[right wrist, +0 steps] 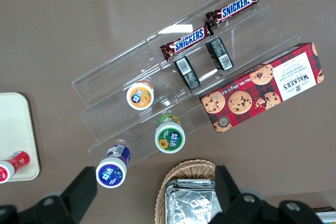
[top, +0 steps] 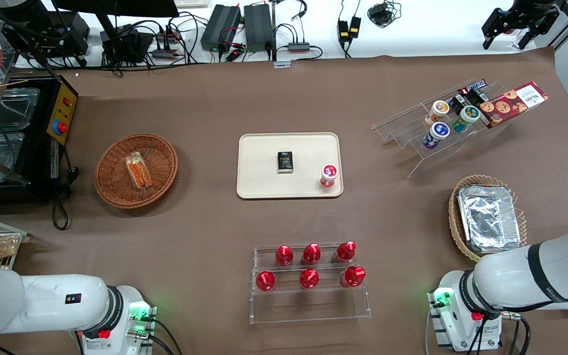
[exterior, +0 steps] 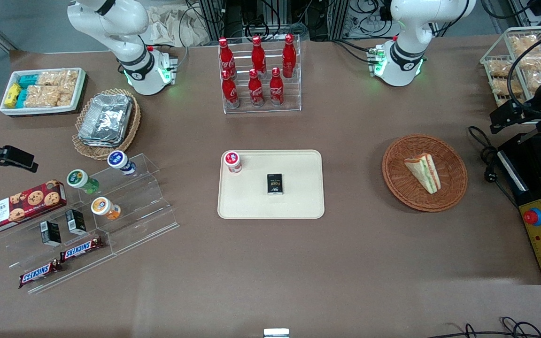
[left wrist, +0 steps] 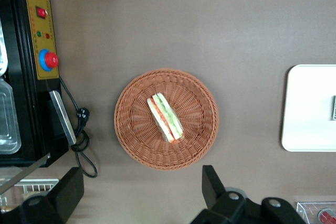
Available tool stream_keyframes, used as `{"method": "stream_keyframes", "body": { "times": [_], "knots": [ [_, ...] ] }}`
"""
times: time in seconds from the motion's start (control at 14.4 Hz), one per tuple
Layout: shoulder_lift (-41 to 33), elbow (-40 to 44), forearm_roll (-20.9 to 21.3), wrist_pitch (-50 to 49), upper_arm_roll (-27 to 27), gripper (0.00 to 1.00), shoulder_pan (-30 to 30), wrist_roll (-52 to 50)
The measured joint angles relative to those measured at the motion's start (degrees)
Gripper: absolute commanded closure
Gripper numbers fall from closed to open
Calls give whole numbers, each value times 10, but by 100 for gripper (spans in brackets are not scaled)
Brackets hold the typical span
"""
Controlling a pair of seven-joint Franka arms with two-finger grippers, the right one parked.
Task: Place sandwich from basket to tray
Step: 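Move the left gripper down over the wrapped sandwich in the wicker basket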
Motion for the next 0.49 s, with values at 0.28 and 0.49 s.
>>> {"method": "stream_keyframes", "body": {
  "times": [0.28, 0.49],
  "knots": [
    [14, 7, 0, -12, 0, 0, -5, -3],
    [27, -18, -30, -5, 4, 0, -3, -44]
  ]
}}
